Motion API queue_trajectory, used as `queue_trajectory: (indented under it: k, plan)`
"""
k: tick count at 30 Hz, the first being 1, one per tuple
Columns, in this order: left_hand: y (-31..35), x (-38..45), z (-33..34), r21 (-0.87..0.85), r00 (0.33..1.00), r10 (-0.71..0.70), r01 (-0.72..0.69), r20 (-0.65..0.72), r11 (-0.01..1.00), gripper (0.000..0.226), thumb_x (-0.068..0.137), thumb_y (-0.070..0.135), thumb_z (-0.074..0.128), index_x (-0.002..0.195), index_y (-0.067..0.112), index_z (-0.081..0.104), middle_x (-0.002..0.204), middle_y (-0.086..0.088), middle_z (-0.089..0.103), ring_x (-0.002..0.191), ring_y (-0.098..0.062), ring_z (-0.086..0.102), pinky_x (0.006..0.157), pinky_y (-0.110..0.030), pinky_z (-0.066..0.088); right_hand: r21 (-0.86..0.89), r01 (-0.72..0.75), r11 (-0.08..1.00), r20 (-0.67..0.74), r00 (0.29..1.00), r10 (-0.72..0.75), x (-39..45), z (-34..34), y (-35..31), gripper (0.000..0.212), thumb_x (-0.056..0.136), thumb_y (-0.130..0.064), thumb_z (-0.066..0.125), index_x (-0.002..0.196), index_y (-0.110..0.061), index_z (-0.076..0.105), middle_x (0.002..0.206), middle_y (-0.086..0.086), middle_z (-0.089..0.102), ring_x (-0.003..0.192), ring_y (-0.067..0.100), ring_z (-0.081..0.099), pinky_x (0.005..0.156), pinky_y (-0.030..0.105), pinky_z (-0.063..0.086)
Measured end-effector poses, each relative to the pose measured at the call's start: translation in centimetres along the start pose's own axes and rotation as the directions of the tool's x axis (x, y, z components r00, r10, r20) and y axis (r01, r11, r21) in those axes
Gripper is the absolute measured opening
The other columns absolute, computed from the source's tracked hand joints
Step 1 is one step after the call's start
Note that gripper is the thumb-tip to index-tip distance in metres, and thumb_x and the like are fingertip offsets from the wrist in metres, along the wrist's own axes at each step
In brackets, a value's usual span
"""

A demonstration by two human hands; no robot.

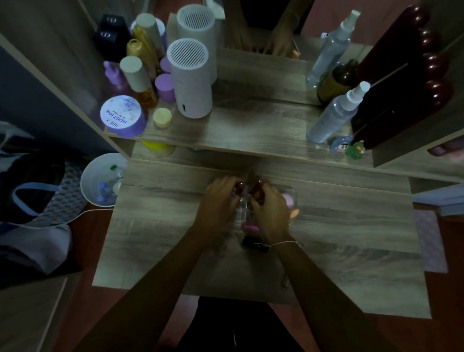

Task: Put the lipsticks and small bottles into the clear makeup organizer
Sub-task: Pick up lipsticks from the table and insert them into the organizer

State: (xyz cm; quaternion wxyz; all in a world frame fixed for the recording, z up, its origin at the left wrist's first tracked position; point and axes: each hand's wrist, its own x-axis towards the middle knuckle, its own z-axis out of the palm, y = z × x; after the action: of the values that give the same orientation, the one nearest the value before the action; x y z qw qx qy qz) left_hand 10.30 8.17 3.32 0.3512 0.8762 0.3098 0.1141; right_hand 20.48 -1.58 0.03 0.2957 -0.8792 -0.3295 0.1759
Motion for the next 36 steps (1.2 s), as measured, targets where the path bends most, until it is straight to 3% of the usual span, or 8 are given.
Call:
queue_trajectory:
  k: [4,7,18,22,26,28,30,36]
  plan:
    - [-0.1,0.0,0.1,-0.001,1.000,-0.006,0.006,-0.009,1.000,0.026,0.084,0.004,0.061,0.110,0.005,0.060,0.109,-0.016,0.063,0.103,-0.030,0.054,0.088,-0.038,0.041,-0.002,0.025,1.000,0.022,0.999,-0.025,0.6,0.2,0.1,0.021,0.084,-0.006,0.063,0.105,-0.008,0.064,0.104,0.013,0.068,0.098,0.026,0.063,0.089,0.041,0.050]
    - [-0.2,0.1,0.0,0.012,1.000,-0.002,0.002,-0.004,1.000,0.027,0.083,0.006,0.062,0.110,0.006,0.060,0.109,-0.015,0.062,0.103,-0.030,0.054,0.088,-0.043,0.044,-0.038,0.018,0.999,-0.027,0.999,-0.019,0.7,0.6,0.0,0.015,0.083,-0.008,0.065,0.098,-0.010,0.066,0.097,0.011,0.070,0.092,0.025,0.065,0.084,0.028,0.044]
    - [-0.3,-0.4,0.1,0.028,0.999,-0.024,0.025,-0.024,0.999,0.028,0.085,0.010,0.062,0.113,0.007,0.059,0.112,-0.014,0.061,0.105,-0.029,0.054,0.089,-0.042,0.044,0.030,-0.003,1.000,0.022,1.000,0.003,0.6,1.0,0.3,0.022,0.079,-0.010,0.064,0.100,-0.018,0.061,0.097,0.004,0.068,0.090,0.019,0.062,0.081,0.032,0.050]
    - [-0.5,-0.4,0.2,0.014,0.999,-0.026,0.027,-0.039,1.000,0.030,0.085,0.011,0.063,0.114,0.008,0.059,0.113,-0.014,0.062,0.106,-0.029,0.055,0.090,-0.044,0.045,-0.003,-0.038,0.999,-0.003,0.999,0.038,0.6,1.3,0.3,0.021,0.077,-0.010,0.065,0.095,-0.019,0.061,0.091,0.001,0.068,0.082,0.011,0.058,0.076,0.003,0.033]
    - [-0.8,-0.5,0.5,0.000,0.999,-0.020,0.020,-0.051,1.000,0.033,0.086,0.015,0.064,0.118,0.009,0.057,0.116,-0.012,0.061,0.108,-0.027,0.055,0.093,-0.046,0.045,0.004,-0.032,0.999,-0.026,0.999,0.032,0.6,1.5,0.2,0.019,0.077,-0.009,0.068,0.092,-0.017,0.060,0.085,0.002,0.069,0.077,0.010,0.056,0.080,-0.008,0.019]
    - [-1.0,-0.7,0.7,-0.012,0.997,-0.037,0.036,-0.072,0.999,0.037,0.086,0.017,0.065,0.121,0.009,0.055,0.118,-0.012,0.060,0.111,-0.027,0.055,0.094,-0.047,0.045,0.037,-0.020,0.999,-0.020,1.000,0.021,0.6,1.2,0.2,0.017,0.079,-0.012,0.067,0.093,-0.017,0.059,0.086,0.000,0.068,0.078,0.011,0.060,0.084,-0.002,0.030]
    - [-1.2,-1.2,1.0,-0.004,0.993,-0.061,0.060,-0.100,0.998,0.040,0.087,0.022,0.064,0.124,0.010,0.054,0.121,-0.011,0.058,0.113,-0.025,0.053,0.097,-0.044,0.045,0.098,-0.030,0.995,0.020,0.999,0.028,0.5,0.9,0.0,0.015,0.083,-0.018,0.064,0.098,-0.019,0.059,0.090,0.000,0.069,0.084,0.012,0.063,0.086,0.022,0.048]
    - [-1.5,-3.5,1.8,0.073,0.994,-0.077,0.083,-0.077,0.994,0.034,0.091,0.026,0.058,0.123,0.013,0.054,0.125,-0.011,0.057,0.116,-0.023,0.051,0.098,-0.035,0.037,0.067,-0.057,0.996,0.051,0.997,0.053,0.4,0.4,-0.2,0.017,0.087,-0.017,0.062,0.103,-0.015,0.059,0.096,0.003,0.070,0.090,0.017,0.064,0.088,0.044,0.052]
